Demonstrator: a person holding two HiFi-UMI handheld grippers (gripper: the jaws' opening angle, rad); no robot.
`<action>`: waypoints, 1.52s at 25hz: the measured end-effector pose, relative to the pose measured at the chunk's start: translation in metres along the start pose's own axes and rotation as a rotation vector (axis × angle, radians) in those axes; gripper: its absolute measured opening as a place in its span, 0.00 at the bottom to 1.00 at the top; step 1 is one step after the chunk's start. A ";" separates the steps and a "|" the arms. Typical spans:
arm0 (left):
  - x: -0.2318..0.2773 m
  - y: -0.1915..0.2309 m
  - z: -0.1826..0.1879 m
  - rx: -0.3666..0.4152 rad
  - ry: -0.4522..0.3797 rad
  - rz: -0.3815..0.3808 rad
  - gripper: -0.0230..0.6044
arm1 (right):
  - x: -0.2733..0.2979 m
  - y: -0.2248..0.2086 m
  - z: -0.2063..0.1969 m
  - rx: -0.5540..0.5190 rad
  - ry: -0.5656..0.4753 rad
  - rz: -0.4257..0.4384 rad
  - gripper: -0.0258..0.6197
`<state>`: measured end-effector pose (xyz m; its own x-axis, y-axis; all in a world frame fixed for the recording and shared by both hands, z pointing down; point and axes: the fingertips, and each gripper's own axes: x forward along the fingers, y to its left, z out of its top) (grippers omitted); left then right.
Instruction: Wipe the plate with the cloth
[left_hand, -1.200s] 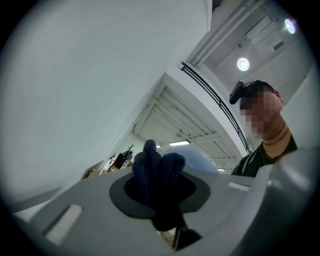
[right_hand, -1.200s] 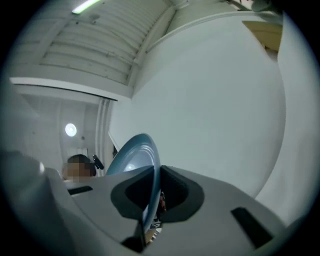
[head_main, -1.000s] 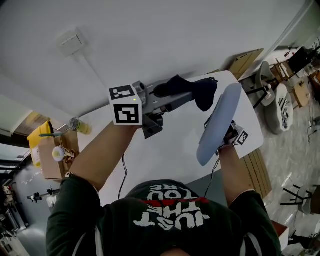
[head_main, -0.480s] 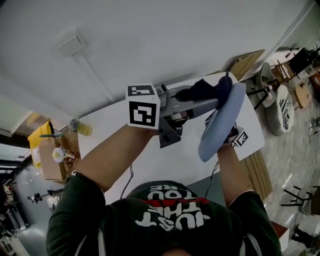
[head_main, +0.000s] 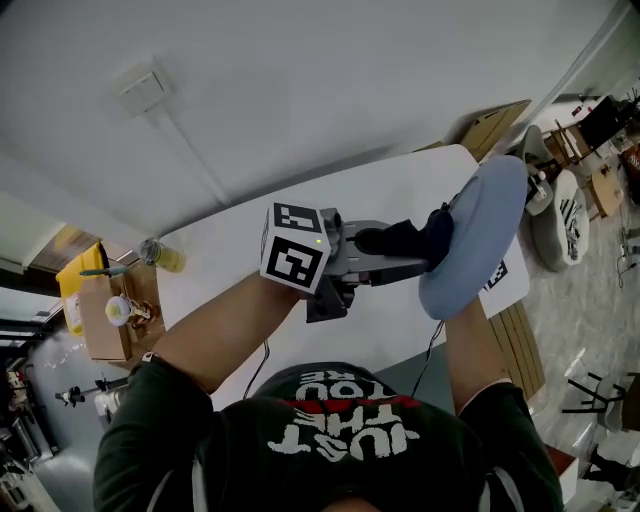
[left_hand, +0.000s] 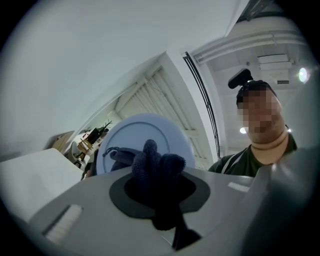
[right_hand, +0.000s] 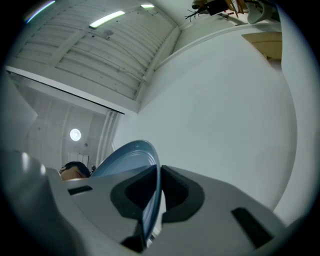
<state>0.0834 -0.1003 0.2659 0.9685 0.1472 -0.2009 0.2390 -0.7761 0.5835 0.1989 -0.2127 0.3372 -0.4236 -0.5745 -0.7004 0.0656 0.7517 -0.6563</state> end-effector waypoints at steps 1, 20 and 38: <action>-0.001 0.003 -0.005 -0.008 0.007 0.006 0.14 | 0.001 0.002 0.000 0.001 -0.001 0.004 0.07; -0.006 0.064 -0.002 -0.013 -0.010 0.218 0.14 | 0.014 0.030 -0.058 0.079 0.162 0.094 0.06; -0.021 0.021 0.030 -0.016 -0.101 0.085 0.14 | -0.025 -0.009 -0.049 0.043 0.123 -0.054 0.06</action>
<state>0.0656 -0.1382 0.2585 0.9734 0.0186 -0.2281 0.1587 -0.7734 0.6138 0.1648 -0.1897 0.3746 -0.5352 -0.5674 -0.6258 0.0773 0.7048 -0.7052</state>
